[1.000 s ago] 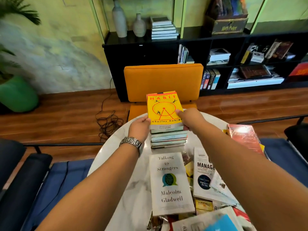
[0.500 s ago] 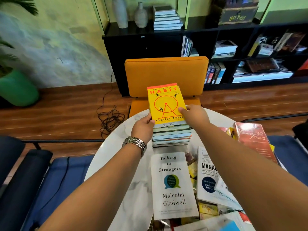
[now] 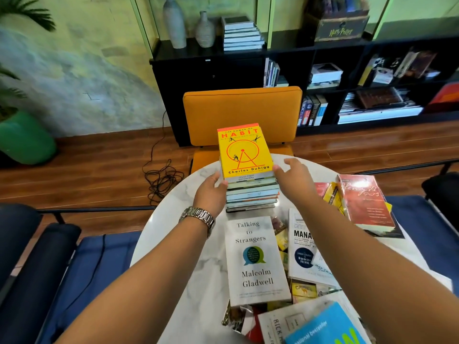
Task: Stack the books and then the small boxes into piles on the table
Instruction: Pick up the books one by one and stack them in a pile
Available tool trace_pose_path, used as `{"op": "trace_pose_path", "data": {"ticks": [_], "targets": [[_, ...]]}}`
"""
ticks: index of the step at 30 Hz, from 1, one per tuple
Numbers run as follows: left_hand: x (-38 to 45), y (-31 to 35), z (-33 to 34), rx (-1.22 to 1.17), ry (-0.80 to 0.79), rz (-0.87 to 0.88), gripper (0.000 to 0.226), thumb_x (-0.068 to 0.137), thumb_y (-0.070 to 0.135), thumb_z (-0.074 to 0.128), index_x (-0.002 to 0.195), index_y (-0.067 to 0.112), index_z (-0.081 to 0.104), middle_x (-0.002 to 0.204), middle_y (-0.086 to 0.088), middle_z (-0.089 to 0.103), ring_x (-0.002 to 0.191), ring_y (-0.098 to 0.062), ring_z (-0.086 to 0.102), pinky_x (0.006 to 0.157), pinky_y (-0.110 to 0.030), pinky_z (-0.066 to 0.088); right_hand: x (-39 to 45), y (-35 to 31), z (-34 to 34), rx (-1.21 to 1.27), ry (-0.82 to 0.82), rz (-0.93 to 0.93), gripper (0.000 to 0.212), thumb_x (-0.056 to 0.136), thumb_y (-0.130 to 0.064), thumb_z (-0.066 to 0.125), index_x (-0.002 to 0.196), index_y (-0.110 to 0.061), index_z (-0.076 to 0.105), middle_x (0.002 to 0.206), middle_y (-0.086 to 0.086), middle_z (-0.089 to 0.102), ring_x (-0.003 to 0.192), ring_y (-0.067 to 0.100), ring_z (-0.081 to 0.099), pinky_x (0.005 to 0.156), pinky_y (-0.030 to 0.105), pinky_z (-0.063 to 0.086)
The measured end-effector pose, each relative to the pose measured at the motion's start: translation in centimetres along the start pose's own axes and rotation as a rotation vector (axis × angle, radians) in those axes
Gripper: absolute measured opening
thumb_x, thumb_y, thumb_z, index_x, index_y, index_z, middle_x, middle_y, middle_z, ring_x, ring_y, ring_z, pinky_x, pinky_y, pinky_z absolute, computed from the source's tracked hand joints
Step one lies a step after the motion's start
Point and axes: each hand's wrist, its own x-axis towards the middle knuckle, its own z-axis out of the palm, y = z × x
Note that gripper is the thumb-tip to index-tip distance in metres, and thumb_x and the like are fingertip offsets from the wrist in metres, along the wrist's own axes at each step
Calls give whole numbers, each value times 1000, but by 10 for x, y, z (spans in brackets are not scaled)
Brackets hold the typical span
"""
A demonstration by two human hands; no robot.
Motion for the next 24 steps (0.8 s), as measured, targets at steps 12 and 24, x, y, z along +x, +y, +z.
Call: {"op": "trace_pose_path", "data": {"ticks": [12, 24], "targets": [[-95, -46, 0, 161, -271, 69, 45, 94, 31, 54, 137, 18, 47, 144, -1, 47, 131, -18, 45, 97, -19, 31, -155, 64, 13, 72, -33, 90, 41, 92, -40, 57, 125, -16, 60, 121, 10, 59, 110, 24, 56, 93, 36, 44], [-178, -78, 25, 273, -618, 50, 51, 94, 33, 54, 141, 18, 42, 145, 0, 46, 128, -17, 48, 101, -27, 41, -271, 127, 0, 177, 194, 293, 32, 89, -32, 65, 117, -17, 65, 115, 7, 63, 108, 22, 59, 95, 34, 45]]}}
